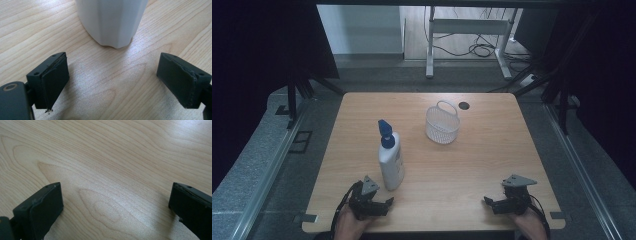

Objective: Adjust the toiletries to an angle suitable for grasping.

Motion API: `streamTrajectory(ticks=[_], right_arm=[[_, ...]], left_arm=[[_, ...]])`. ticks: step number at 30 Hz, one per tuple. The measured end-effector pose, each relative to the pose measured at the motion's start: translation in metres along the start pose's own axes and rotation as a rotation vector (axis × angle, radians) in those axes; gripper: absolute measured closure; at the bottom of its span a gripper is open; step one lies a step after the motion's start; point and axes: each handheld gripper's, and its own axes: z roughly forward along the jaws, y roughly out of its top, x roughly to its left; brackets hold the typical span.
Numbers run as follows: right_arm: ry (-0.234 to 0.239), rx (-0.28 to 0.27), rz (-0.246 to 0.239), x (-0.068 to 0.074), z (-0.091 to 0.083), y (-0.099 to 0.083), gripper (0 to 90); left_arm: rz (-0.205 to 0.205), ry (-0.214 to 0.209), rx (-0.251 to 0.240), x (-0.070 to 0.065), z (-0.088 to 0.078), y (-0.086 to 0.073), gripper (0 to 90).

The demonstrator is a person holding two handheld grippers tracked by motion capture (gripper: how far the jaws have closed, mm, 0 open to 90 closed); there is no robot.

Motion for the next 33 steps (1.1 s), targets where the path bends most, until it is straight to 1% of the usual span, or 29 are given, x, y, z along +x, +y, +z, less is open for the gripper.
streamTrajectory(ticks=[27,33], right_arm=[[-0.007,-0.001,0.006,0.0007,0.0009,0.0008,0.0],[-0.007,-0.001,0.006,0.0007,0.0009,0.0008,0.0]], left_arm=[[-0.003,-0.001,-0.003,0.0001,-0.0001,-0.0001,10.2],[-0.007,-0.003,0.005,-0.0003,-0.0006,0.0008,10.3]])
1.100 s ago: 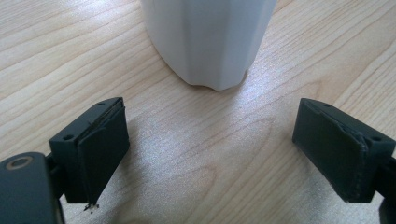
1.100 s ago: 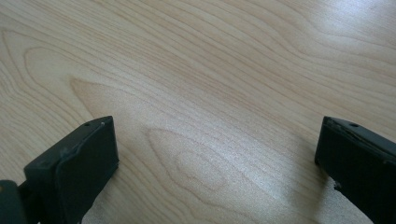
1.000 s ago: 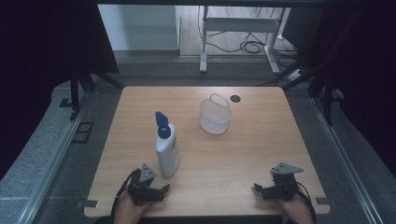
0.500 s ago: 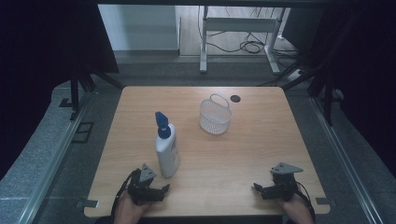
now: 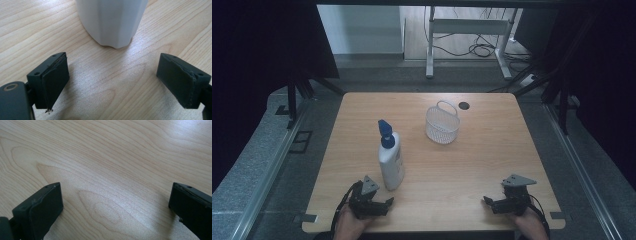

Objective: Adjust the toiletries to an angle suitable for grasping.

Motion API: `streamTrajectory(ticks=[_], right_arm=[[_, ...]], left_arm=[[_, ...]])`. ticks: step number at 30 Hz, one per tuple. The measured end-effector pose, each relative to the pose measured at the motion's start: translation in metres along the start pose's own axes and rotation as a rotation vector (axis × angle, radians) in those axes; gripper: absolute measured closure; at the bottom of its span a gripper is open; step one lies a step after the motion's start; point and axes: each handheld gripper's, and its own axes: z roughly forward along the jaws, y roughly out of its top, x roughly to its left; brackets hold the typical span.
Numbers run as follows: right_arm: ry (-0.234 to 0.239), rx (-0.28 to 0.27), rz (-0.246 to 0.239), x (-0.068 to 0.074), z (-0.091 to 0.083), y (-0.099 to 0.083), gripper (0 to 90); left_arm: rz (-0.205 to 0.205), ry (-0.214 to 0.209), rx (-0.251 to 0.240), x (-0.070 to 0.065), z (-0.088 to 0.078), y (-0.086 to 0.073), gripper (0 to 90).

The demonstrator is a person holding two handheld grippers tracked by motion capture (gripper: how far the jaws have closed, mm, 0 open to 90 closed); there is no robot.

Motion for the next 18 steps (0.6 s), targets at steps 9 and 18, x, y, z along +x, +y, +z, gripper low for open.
streamTrajectory(ticks=[9,18], right_arm=[[0.0,0.0,0.0,0.0,0.0,0.0,0.0],[0.001,0.0,0.0,0.0,0.0,0.0,0.0]], left_arm=[[-0.028,-0.02,-0.012,0.001,-0.006,0.002,12.6],[-0.03,-0.019,-0.016,0.01,-0.017,0.0,11.0]])
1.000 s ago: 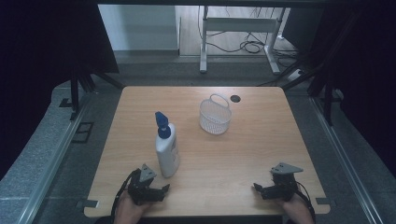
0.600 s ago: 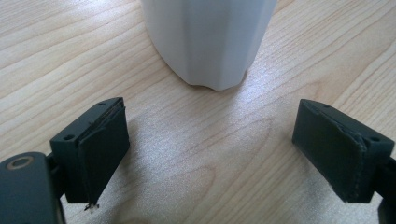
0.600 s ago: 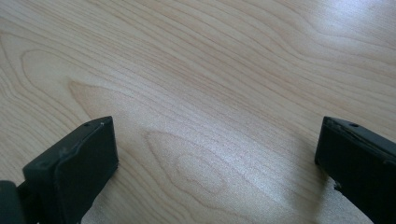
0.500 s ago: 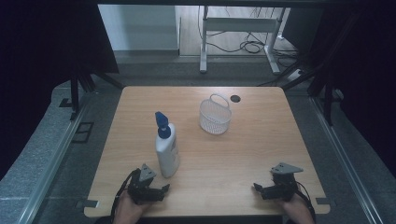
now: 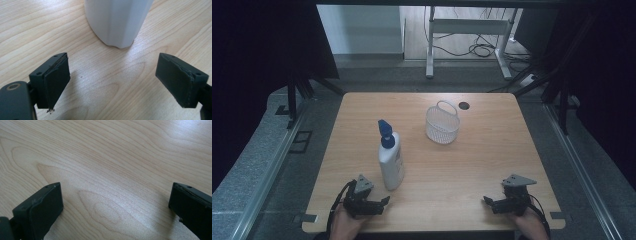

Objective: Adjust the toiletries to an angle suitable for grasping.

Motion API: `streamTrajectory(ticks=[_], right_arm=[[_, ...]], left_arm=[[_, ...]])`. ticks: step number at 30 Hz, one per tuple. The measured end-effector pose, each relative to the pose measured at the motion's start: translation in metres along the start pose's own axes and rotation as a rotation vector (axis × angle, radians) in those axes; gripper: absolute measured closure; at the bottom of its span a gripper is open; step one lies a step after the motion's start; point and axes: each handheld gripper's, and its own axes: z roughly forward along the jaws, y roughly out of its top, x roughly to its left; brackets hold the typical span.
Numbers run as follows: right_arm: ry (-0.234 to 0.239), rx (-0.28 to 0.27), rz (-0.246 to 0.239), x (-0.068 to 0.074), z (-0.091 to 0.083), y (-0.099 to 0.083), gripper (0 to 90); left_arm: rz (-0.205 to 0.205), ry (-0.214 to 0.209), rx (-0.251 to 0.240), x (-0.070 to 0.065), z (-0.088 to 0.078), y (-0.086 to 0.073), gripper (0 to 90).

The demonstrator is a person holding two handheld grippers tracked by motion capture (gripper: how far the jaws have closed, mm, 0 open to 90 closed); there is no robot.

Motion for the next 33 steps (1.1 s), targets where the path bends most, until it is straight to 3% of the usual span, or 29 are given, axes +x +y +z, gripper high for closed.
streamTrajectory(ticks=[13,33], right_arm=[[0.0,0.0,0.0,0.0,0.0,0.0,0.0],[-0.001,0.0,0.0,0.0,0.0,0.0,0.0]], left_arm=[[0.011,0.014,-0.002,0.006,-0.01,0.003,12.9],[-0.009,0.06,-0.029,0.031,-0.016,0.015,31.3]])
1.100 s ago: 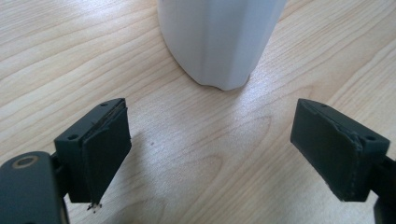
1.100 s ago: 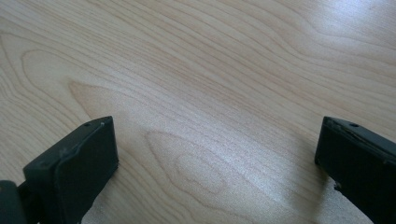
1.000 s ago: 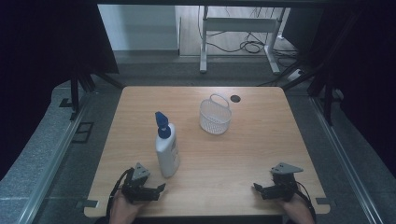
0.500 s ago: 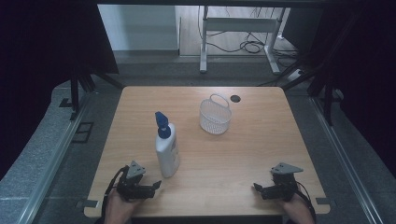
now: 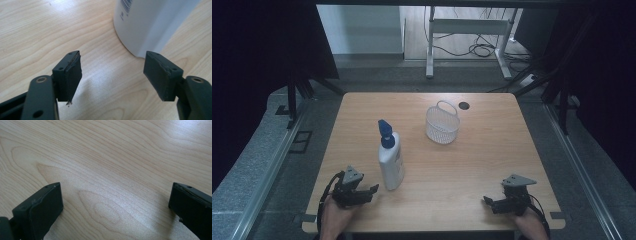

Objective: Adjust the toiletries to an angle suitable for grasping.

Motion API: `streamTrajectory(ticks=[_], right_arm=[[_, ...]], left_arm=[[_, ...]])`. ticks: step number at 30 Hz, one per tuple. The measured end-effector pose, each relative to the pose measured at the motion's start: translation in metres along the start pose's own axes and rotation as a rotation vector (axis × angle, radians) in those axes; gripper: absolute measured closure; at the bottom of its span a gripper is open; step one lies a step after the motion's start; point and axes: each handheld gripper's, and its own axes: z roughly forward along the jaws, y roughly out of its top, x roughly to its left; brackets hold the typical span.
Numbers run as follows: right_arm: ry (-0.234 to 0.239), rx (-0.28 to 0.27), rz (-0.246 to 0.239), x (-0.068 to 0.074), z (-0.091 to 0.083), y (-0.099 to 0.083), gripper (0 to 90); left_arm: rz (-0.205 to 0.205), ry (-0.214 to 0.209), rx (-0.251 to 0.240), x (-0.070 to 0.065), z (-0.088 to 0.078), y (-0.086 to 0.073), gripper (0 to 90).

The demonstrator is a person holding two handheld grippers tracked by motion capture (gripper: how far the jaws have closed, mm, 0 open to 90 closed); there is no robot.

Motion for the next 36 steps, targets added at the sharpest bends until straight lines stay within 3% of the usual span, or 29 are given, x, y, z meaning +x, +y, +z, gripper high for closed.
streamTrajectory(ticks=[15,22,26,32,36], right_arm=[[0.0,0.0,-0.001,0.0,0.0,0.0,0.0],[-0.001,0.001,-0.001,0.0,0.0,0.0,0.0],[0.0,0.0,-0.001,0.0,0.0,0.0,0.0],[0.001,0.0,-0.002,0.0,0.001,0.001,0.0],[0.001,0.001,-0.001,0.0,0.001,0.001,0.0]], left_arm=[[-0.062,-0.024,-0.054,0.014,0.014,0.017,43.5],[-0.073,-0.039,-0.065,0.014,0.026,0.026,56.9],[-0.073,-0.042,-0.068,0.013,0.029,0.03,72.3],[-0.064,-0.036,-0.061,0.009,0.032,0.035,88.1],[-0.059,-0.04,-0.06,0.005,0.033,0.038,89.2]])
